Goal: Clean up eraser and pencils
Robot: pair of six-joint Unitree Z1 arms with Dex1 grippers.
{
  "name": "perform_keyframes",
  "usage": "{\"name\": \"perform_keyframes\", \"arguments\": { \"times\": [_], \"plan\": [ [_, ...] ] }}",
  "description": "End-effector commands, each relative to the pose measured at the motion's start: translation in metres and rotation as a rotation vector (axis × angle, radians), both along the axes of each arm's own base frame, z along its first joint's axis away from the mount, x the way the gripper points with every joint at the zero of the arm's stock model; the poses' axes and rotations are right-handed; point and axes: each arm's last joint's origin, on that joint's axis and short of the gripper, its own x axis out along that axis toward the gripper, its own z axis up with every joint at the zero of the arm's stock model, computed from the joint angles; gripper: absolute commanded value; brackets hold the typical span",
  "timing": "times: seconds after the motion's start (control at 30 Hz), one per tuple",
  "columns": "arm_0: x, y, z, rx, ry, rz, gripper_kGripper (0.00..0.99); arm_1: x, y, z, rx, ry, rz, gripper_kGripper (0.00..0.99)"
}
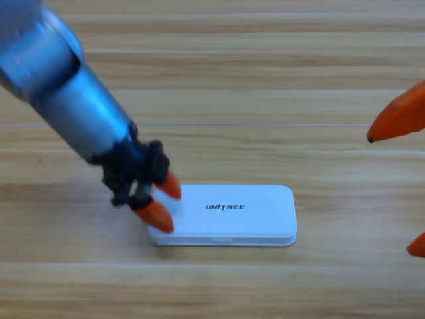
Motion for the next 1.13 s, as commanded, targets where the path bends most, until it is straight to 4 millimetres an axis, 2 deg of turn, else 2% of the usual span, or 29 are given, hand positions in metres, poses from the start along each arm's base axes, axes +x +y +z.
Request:
{"name": "perform_keyframes", "arguments": {
  "times": [0.03,0.17,0.3,0.43,0.67,0.9,1.13],
  "plan": [
    [-0.027,0.022,0.096,-0.119,-0.122,0.019,0.990,0.009,0.004,-0.011,-0.017,0.032,-0.016,0.954],
    [-0.044,0.034,0.140,-0.208,-0.163,0.039,0.990,0.009,0.004,-0.011,-0.017,0.032,-0.016,0.954],
    [-0.065,0.047,0.160,-0.278,-0.163,0.061,0.990,0.009,0.004,-0.011,-0.017,0.032,-0.016,0.954],
    [-0.090,0.051,0.159,-0.300,-0.132,0.027,0.990,0.010,0.005,-0.012,-0.020,0.034,-0.016,0.954],
    [-0.131,0.038,0.162,-0.325,-0.126,-0.136,0.990,0.010,0.005,-0.012,-0.020,0.034,-0.016,0.954],
    [-0.135,0.025,0.166,-0.341,-0.127,-0.169,0.990,0.010,0.005,-0.013,-0.021,0.035,-0.016,0.954],
    [-0.133,0.023,0.165,-0.328,-0.119,-0.134,0.990,0.010,0.005,-0.014,-0.025,0.038,-0.016,0.954]
  ]
}}
